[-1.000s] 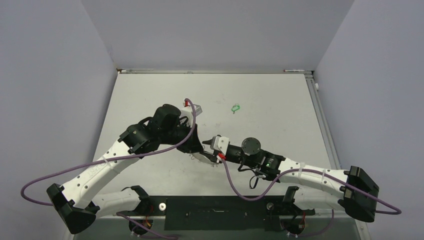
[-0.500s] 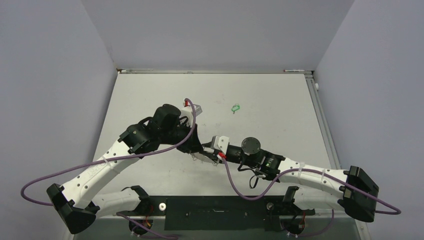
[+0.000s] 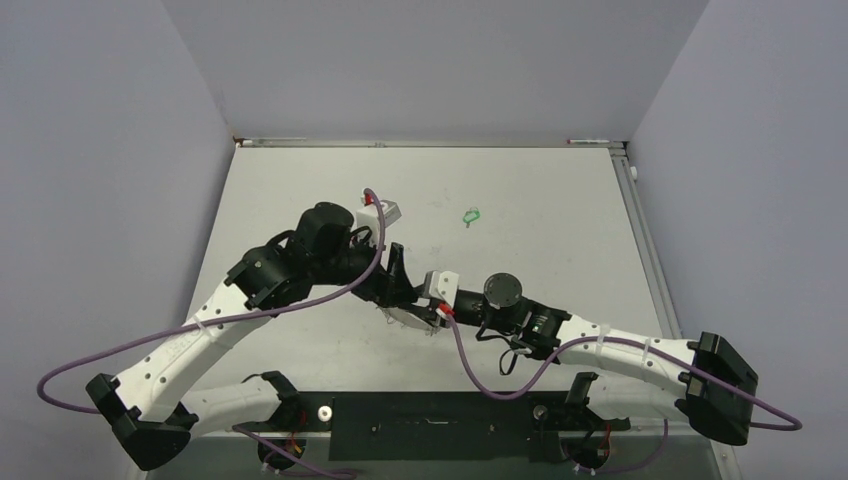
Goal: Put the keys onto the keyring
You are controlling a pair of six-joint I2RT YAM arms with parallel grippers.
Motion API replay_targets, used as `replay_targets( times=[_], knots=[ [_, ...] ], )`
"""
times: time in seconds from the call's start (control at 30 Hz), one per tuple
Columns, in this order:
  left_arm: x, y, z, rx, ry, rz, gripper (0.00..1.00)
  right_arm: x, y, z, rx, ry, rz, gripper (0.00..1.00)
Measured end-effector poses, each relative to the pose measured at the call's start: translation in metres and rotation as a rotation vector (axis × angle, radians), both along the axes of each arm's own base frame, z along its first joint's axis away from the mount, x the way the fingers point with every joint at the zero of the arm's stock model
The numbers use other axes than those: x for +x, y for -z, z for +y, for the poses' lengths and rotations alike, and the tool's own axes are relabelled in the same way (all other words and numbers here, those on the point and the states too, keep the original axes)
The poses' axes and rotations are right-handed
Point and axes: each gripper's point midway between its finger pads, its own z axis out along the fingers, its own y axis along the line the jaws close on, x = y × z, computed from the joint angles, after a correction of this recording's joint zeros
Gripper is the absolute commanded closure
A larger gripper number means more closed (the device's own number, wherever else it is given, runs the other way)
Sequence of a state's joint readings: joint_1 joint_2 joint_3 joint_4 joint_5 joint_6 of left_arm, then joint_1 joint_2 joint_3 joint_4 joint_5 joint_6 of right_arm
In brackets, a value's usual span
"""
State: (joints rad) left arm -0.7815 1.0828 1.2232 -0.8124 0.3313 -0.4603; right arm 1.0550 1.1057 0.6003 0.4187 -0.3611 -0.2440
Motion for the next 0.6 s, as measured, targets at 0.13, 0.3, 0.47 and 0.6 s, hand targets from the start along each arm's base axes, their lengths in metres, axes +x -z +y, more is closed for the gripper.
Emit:
replay_targets(
  times=[0.13,0.3,0.47,0.6],
  knots=[
    [0.000,-0.011,0.004,-0.020,0.001,-0.038,0.37,0.000,-0.001,-0.002,0.009,-0.018,0.022,0.90],
    [-0.001,-0.025,0.012,-0.039,0.046,-0.165,0.37,0.000,-0.006,-0.009,0.033,-0.055,0.063,0.90],
    [-0.008,-0.034,0.026,-0.131,0.080,-0.394,0.40,-0.003,-0.019,-0.018,0.077,-0.100,0.108,0.88],
    [-0.018,-0.045,0.030,-0.279,0.078,-0.533,0.43,-0.006,-0.022,-0.020,0.096,-0.111,0.157,0.88]
  ],
)
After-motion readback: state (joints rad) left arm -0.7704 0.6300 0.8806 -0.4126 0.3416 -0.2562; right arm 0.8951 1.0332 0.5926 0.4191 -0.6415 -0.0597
